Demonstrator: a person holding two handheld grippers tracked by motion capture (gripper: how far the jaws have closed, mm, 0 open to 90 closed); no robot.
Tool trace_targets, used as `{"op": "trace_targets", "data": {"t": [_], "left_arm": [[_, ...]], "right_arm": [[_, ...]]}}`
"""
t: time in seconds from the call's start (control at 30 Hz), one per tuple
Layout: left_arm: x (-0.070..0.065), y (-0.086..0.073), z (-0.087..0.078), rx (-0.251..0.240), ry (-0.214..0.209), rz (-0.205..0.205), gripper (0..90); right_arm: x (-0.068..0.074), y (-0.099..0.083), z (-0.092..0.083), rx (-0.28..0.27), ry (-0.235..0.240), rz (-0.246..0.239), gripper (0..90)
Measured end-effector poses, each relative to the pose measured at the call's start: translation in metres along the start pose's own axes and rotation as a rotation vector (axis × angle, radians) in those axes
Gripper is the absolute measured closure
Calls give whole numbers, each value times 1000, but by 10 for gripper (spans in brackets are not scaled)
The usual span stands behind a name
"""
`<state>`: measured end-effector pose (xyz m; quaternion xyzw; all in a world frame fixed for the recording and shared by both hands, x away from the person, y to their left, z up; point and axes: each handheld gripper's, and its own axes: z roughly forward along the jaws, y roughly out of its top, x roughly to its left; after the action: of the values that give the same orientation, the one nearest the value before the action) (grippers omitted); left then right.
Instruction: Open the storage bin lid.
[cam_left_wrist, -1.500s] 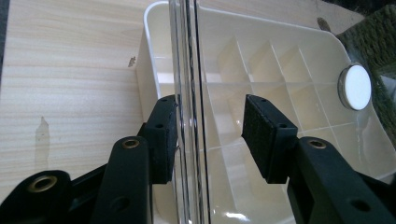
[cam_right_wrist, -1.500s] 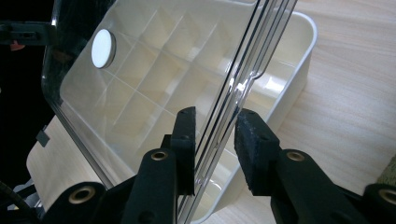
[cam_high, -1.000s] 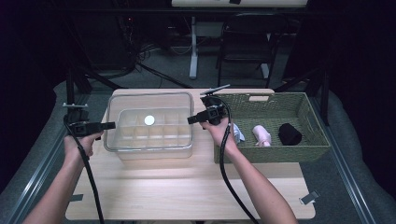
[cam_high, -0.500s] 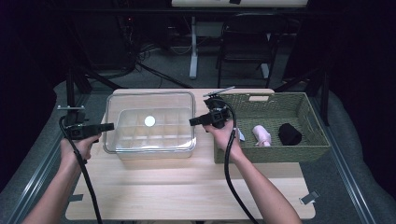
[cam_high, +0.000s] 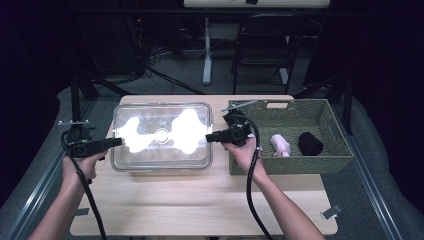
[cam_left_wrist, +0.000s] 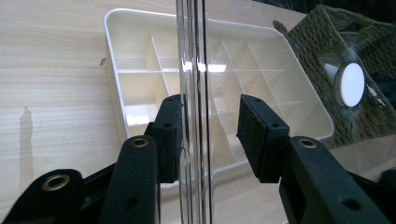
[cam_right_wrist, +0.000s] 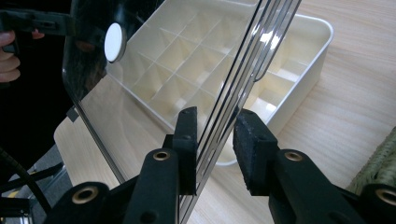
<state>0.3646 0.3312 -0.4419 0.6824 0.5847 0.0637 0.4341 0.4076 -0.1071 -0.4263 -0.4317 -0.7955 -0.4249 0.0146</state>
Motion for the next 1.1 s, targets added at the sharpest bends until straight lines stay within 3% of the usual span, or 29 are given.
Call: {"op": "trace_targets", "data": {"t": [0.4,0.87,1.1], "left_arm": [[-10,-13,-4,4,-9,16,626],[-12,-32,-11,-2,-17,14,636],[-13,-46,-12,21,-23,16,637]], "right_arm": [[-1,-20,-6,-1,11,10,710],[7,-39,-8,9,22,-9,709],[9,-55,-6,21,28,5,709]]}}
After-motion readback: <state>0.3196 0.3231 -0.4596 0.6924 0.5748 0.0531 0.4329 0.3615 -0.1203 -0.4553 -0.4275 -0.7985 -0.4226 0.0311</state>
